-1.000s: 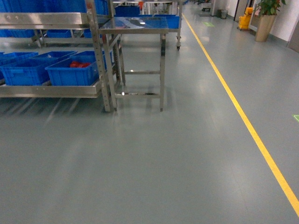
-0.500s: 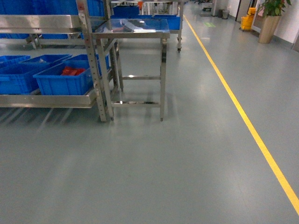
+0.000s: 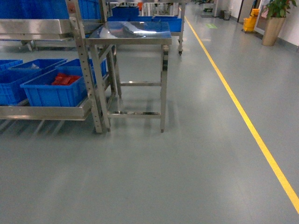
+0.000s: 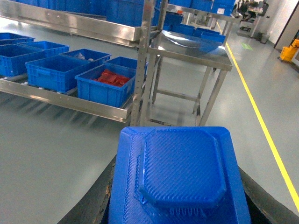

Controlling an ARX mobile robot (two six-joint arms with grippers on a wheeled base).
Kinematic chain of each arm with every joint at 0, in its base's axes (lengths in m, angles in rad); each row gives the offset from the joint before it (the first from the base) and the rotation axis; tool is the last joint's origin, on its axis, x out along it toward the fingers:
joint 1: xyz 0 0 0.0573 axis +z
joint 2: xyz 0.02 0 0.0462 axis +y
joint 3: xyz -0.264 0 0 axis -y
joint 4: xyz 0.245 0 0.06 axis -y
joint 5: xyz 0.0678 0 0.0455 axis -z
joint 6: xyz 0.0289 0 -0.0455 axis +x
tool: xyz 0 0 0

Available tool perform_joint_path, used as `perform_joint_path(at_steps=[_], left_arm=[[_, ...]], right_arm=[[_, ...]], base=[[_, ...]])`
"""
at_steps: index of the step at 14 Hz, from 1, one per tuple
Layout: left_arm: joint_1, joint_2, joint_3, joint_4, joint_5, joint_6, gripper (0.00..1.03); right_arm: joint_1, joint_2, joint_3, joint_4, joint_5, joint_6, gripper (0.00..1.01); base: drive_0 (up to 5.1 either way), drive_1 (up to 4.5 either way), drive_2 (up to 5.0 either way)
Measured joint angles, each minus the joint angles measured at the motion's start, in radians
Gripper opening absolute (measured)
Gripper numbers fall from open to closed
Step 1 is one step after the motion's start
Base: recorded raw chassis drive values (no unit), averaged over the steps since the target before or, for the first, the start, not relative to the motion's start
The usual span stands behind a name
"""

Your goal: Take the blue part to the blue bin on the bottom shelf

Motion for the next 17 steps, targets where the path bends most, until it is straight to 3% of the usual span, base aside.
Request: perform_joint_path(at_steps=[17], left_arm=[[0.000,0.001,0.000,-0.001,0.000,0.000,0.43]], right_arm=[[0.000,0.000,0.000,-0.004,0.000,0.000,0.98]], base=[[0.0,4.38,-4.3]])
